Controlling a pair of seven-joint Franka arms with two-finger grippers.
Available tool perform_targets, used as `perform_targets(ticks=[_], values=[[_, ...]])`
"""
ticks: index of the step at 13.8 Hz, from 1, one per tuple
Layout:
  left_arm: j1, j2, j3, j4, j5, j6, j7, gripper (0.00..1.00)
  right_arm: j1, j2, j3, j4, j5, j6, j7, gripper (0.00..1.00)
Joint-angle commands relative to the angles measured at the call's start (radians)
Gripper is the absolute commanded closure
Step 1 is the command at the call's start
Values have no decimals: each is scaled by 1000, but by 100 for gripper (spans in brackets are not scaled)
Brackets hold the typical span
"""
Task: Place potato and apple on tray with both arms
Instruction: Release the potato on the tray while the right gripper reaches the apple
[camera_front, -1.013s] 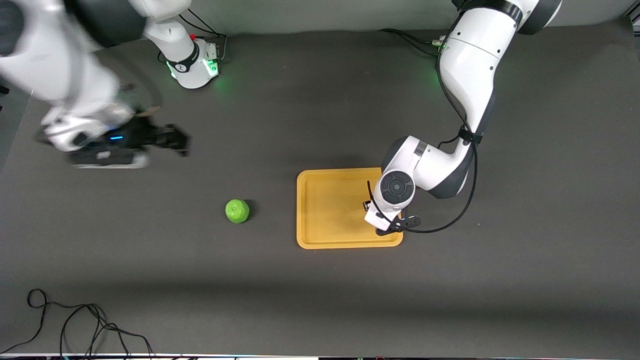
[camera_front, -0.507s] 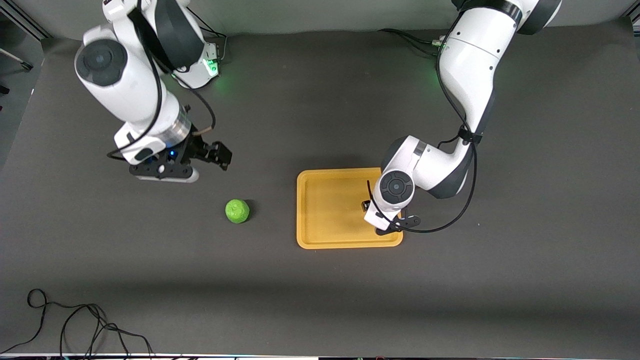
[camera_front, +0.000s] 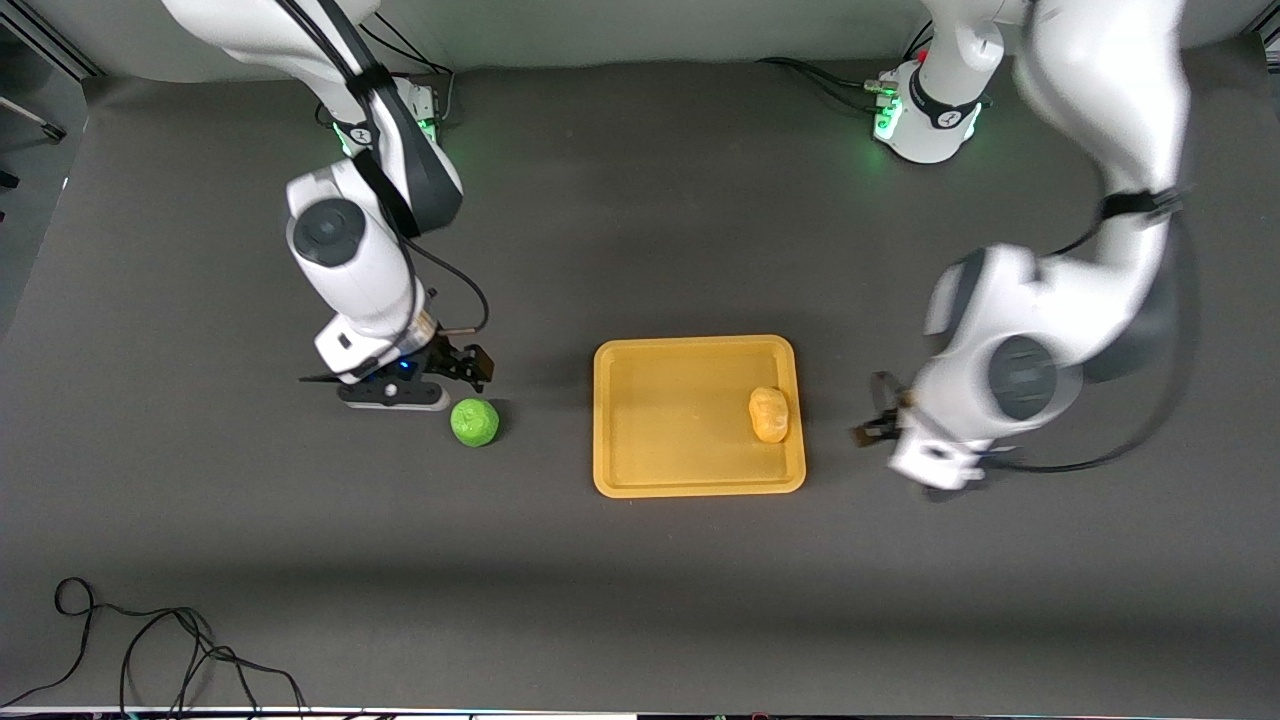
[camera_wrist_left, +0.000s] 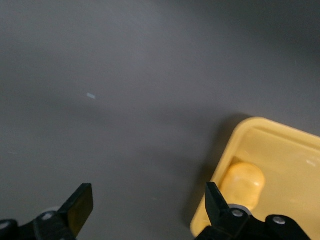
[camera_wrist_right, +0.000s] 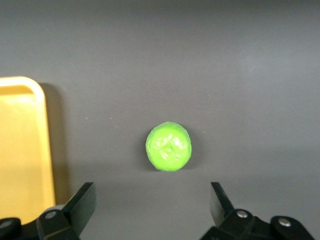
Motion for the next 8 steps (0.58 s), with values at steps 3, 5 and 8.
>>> perform_targets(ticks=[3, 5, 8], values=[[207, -208, -6, -63, 11, -115, 313, 0, 0, 136, -37, -64, -14, 237, -60, 0], [225, -276, -6, -104, 37, -118, 338, 0, 2, 184, -41, -65, -14, 283, -60, 0], [225, -309, -6, -106, 58, -132, 338, 0, 0, 225, -41, -63, -13, 339, -59, 0]])
